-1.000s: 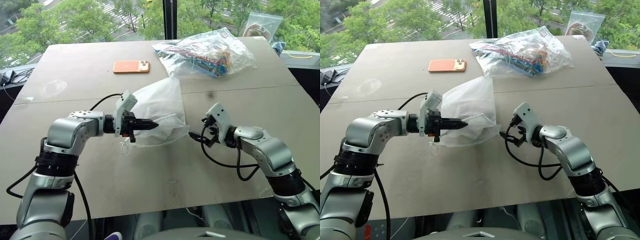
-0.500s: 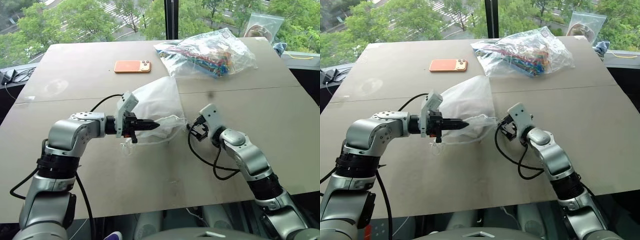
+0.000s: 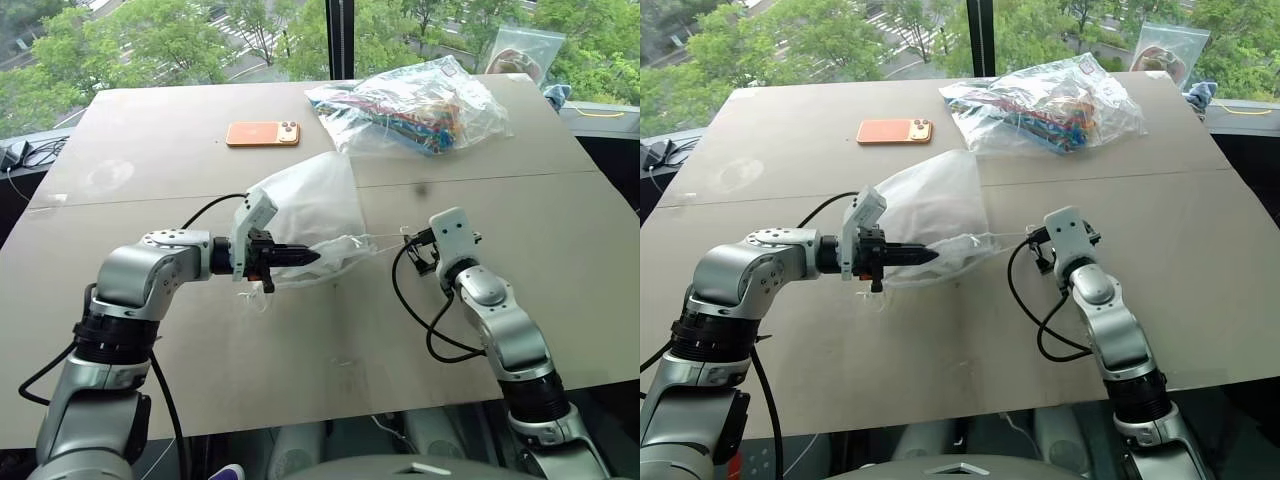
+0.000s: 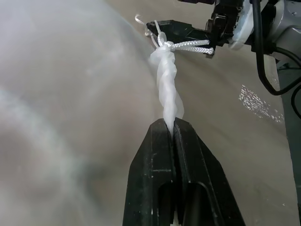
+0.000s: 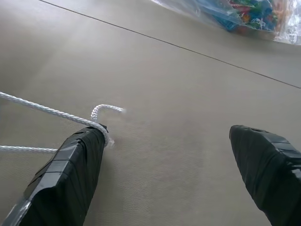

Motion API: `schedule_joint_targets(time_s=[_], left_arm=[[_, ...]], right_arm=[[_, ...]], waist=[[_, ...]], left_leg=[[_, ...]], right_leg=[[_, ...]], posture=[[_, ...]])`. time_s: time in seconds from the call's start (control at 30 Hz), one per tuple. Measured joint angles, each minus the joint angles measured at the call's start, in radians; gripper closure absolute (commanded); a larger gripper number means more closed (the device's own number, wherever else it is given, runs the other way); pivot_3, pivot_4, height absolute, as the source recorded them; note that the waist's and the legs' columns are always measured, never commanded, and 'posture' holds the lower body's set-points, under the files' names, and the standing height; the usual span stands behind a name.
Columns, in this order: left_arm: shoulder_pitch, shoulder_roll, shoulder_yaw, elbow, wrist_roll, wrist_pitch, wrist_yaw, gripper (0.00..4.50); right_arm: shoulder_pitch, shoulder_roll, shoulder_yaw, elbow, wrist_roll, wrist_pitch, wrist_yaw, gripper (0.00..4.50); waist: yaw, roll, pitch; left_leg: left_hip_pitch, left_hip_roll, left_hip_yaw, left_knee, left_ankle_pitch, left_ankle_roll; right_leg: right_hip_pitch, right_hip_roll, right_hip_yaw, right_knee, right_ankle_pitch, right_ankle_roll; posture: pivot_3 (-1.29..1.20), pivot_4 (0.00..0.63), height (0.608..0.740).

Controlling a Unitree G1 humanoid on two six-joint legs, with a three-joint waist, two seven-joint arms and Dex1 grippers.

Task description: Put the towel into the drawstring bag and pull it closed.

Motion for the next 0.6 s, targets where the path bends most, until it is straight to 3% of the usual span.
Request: schedule_joint_targets(time_s=[0.27, 0.4, 0.6], left_arm=[[0.018, 0.001, 0.001, 0.0, 0.001, -0.019, -0.001, 4.5], [0.02, 0.001, 0.001, 0.001, 0.003, -0.026, -0.001, 4.5], [0.033, -0.001, 0.002, 0.001, 0.003, -0.037, 0.001, 4.5]], right_arm=[[0.015, -0.085, 0.064, -0.066, 0.087, -0.038, 0.247, 0.03], [-0.048, -0.077, 0.097, 0.002, 0.047, -0.071, 0.249, 0.03], [-0.121, 0.027, 0.099, 0.197, -0.018, -0.156, 0.154, 0.03]], waist=[[0.0, 0.0, 0.0], [-0.003, 0.0, 0.0], [0.0, 0.0, 0.0]], left_leg=[[0.0, 0.0, 0.0, 0.0, 0.0, 0.0], [0.001, 0.0, 0.0, 0.0, 0.0, 0.0], [0.0, 0.0, 0.0, 0.0, 0.0, 0.0]], right_leg=[[0.0, 0.0, -0.001, 0.0, 0.0, 0.0], [0.0, 0.0, 0.0, 0.0, 0.0, 0.0], [0.0, 0.0, 0.0, 0.0, 0.0, 0.0]], posture=[[0.0, 0.15, 0.74], [0.0, 0.15, 0.74], [0.0, 0.15, 0.74]])
